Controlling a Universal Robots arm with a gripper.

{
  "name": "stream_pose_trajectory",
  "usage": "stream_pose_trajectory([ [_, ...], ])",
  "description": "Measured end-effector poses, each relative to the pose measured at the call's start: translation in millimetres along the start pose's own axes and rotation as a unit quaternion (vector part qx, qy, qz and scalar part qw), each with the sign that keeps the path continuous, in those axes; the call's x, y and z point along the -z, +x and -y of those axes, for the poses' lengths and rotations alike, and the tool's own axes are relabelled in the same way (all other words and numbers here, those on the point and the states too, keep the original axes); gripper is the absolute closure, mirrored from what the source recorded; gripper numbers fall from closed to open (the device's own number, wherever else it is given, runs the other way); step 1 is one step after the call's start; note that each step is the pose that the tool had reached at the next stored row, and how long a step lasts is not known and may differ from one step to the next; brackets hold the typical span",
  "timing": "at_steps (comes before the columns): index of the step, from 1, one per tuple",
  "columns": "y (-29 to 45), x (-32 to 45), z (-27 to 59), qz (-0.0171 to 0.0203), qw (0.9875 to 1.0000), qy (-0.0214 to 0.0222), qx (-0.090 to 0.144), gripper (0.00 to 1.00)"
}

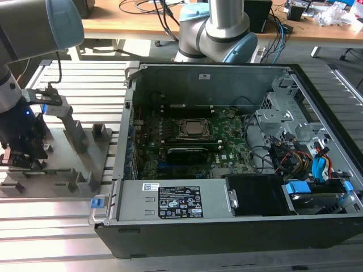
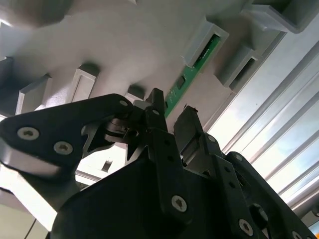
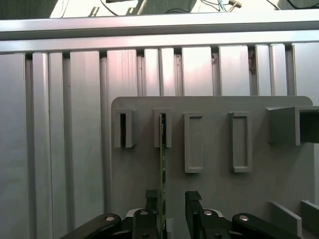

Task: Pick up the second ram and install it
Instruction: 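Pick up the second ram and move it above second insertion slot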

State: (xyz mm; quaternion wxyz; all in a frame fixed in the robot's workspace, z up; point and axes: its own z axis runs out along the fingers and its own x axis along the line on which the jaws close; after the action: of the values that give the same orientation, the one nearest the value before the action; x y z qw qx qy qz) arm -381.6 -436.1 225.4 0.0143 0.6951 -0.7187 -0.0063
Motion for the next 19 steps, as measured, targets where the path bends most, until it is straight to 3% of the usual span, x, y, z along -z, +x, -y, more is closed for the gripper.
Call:
stream_pose_trajectory([
  [6,1.5,-19.1,0.3,0.0,1.0,0.0,0.0,0.64],
  [14,2.3,-26.5,0.5,0.0006,1.0,-0.0001,0.0,0.64],
  [16,2.3,-26.7,0.5,0.0006,1.0,-0.0001,0.0,0.84],
  [19,2.3,-27.0,0.5,0.0006,1.0,-0.0001,0.0,0.86],
])
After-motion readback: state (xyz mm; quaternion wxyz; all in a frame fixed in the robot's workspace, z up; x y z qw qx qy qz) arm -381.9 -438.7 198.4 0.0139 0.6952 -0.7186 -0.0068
